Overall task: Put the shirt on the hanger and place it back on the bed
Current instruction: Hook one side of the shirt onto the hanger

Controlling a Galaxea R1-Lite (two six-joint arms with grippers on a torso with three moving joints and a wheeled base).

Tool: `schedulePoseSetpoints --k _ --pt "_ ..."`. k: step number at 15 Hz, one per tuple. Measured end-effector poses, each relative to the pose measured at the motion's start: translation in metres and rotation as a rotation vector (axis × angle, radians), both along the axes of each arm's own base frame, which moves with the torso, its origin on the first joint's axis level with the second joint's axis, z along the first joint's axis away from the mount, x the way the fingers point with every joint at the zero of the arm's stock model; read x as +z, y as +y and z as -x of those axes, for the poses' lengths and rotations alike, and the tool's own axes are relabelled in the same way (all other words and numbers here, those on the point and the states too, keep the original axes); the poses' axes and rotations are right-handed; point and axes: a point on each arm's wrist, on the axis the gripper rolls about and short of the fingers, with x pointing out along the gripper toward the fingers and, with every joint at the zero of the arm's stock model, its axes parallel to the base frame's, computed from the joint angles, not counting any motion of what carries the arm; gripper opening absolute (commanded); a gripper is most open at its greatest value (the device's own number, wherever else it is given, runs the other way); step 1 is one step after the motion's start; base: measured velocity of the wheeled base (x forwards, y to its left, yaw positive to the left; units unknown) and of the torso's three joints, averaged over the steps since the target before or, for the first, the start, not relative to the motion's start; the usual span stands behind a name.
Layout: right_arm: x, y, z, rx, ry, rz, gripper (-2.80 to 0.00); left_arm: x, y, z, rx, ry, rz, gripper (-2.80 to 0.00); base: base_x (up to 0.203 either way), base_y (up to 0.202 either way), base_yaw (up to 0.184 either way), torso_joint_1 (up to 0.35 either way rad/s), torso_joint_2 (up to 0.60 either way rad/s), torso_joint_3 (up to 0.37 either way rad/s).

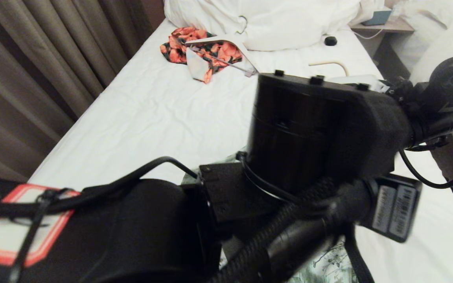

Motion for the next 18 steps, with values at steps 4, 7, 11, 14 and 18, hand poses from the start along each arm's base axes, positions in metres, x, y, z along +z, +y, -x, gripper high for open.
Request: schedulePoseSetpoints --k 4,7,11,14,18 --pt "-0.006 -0.003 0.004 -0.002 0.02 0.006 -2.8 -0.005 -0.018 0.021 -0.066 0.005 -0.015 -2.8 0.0 0.0 0.0 0.0 0.0 0.0" --pt "-0.01 -0.004 0.006 -0.003 0.031 0.008 -2.8 -0.015 -0.026 0.02 -0.053 0.007 -0.038 -2.8 0.0 0.0 0.0 0.0 0.0 0.0" --pt "-0.009 -0.003 0.007 0.0 0.03 0.007 -2.8 -0.019 -0.025 0.01 -0.027 -0.003 -0.053 -2.8 0.0 0.0 0.0 0.0 0.0 0.0" --pt "-0.007 -0.003 0.009 0.001 0.026 0.006 -2.8 -0.014 -0.02 0.004 -0.003 -0.008 -0.046 -2.8 0.0 0.0 0.0 0.0 0.0 0.0" --pt "-0.006 -0.003 0.012 0.002 0.026 0.006 -2.8 -0.011 -0.017 0.0 0.047 -0.059 -0.06 0.0 0.0 0.0 0.0 0.0 0.0 0.0"
